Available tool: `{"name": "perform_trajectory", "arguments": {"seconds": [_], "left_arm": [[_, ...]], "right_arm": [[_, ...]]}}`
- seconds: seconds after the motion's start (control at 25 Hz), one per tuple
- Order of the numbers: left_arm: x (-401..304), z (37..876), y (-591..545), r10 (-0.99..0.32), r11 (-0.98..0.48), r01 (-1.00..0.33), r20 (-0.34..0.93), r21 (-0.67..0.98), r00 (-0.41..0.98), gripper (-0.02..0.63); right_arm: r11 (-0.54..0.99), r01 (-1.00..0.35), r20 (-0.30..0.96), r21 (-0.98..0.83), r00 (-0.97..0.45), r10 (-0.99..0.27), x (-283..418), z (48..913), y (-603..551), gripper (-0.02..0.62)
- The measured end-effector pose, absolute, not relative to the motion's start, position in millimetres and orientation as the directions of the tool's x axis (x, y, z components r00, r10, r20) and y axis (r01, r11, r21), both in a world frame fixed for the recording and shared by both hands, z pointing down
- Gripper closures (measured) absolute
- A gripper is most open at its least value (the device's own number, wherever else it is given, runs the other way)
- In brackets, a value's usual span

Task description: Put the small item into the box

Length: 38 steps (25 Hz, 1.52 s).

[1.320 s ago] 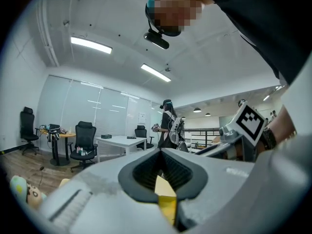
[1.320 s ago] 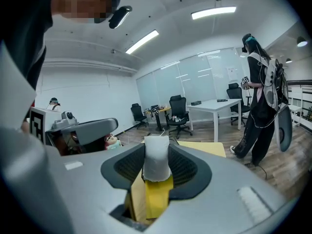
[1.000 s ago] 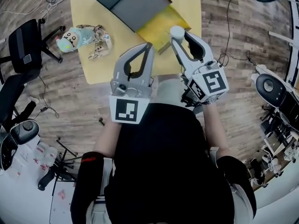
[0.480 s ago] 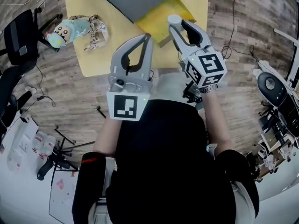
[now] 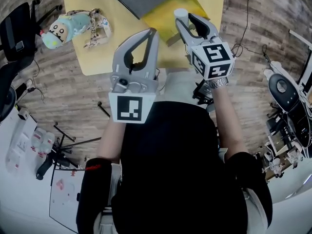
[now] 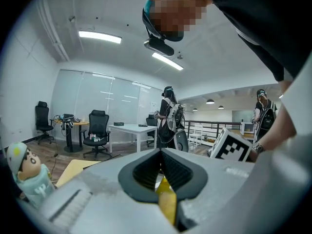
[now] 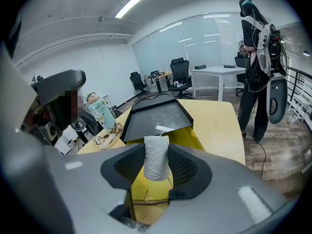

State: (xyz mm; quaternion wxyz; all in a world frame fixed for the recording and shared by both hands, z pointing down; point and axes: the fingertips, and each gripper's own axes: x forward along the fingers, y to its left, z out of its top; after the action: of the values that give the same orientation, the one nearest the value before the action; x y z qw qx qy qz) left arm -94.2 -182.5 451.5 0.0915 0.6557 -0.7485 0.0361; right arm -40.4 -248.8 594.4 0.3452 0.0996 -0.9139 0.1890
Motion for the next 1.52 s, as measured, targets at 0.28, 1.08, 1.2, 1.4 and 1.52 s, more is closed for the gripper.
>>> {"name": "perform_trajectory", "arguments": {"seconds": [0.28,1.08,1.2,1.4,1.52], "left_arm": [[-102.5,462.4,-180.7,-0.966,0.177,-0.981,0.207,0.08,-0.157,0.604],[-137.0,484.0,-158.7,-0.934,0.292,-0.952,0.242,0.091,-0.264,0.604],[-140.3,484.9,-157.6,-0.932,0.301,-0.949,0.239,0.094,-0.272,0.604],[-143.3,485.6,-155.9,-0.93,0.309,-0.946,0.238,0.096,-0.28,0.604],[-143.9,486.5,-154.5,-0.929,0.31,-0.946,0.244,0.096,-0.28,0.604]], "right_arm": [[0.926,-0.26,0.728,-0.273,-0.686,0.022,-48.5,620.1,-243.1,0.436],[0.952,-0.212,0.86,-0.221,-0.503,0.087,-65.5,668.9,-233.2,0.436],[0.955,-0.214,0.869,-0.206,-0.489,0.078,-67.4,672.2,-234.1,0.436],[0.957,-0.209,0.875,-0.202,-0.477,0.081,-70.5,676.2,-234.1,0.434],[0.959,-0.2,0.875,-0.199,-0.477,0.082,-70.7,676.1,-233.9,0.433]]}}
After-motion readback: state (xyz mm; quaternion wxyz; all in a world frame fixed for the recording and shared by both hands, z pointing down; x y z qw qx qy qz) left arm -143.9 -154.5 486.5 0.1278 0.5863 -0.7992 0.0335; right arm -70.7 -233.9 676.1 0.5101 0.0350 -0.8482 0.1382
